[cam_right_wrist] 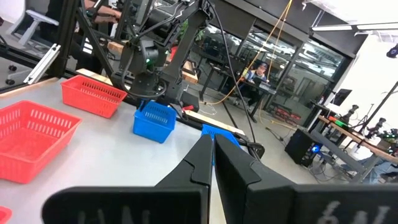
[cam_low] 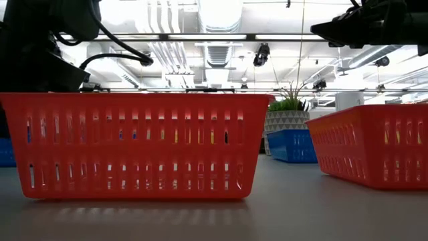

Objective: Stack baskets by color
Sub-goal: Stack the bottom blue basket on top of the top blue basket

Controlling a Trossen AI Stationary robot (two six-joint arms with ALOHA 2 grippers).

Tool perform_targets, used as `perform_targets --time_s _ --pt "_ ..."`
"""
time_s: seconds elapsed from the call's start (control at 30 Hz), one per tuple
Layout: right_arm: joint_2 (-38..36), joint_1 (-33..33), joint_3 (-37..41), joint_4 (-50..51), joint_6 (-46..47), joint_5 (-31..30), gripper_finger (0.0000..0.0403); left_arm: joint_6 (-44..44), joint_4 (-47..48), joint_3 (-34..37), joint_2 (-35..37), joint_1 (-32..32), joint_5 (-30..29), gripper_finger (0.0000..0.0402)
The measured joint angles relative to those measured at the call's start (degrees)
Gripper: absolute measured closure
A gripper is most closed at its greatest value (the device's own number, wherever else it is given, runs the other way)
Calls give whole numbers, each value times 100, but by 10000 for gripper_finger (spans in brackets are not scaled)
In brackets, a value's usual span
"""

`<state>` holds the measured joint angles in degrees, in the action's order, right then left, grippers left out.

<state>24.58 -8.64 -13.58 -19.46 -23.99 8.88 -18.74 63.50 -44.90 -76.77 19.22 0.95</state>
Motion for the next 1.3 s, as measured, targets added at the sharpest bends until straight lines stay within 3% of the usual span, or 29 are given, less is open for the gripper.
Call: perform_targets --time_s 0.17,0.53,0.8,1.3 --pt "0 0 0 0 0 0 394 -16 48 -221 -2 1 -73 399" --pt "0 0 0 1 0 -9 394 32 784 -1868 -20 -422 -1419 400" --pt "0 0 0 92 -2 -158 394 1176 796 -2834 -115 -1096 -2256 400" --pt "-2 -2 0 120 -2 -157 394 3430 745 -2550 -568 -3360 -2396 401"
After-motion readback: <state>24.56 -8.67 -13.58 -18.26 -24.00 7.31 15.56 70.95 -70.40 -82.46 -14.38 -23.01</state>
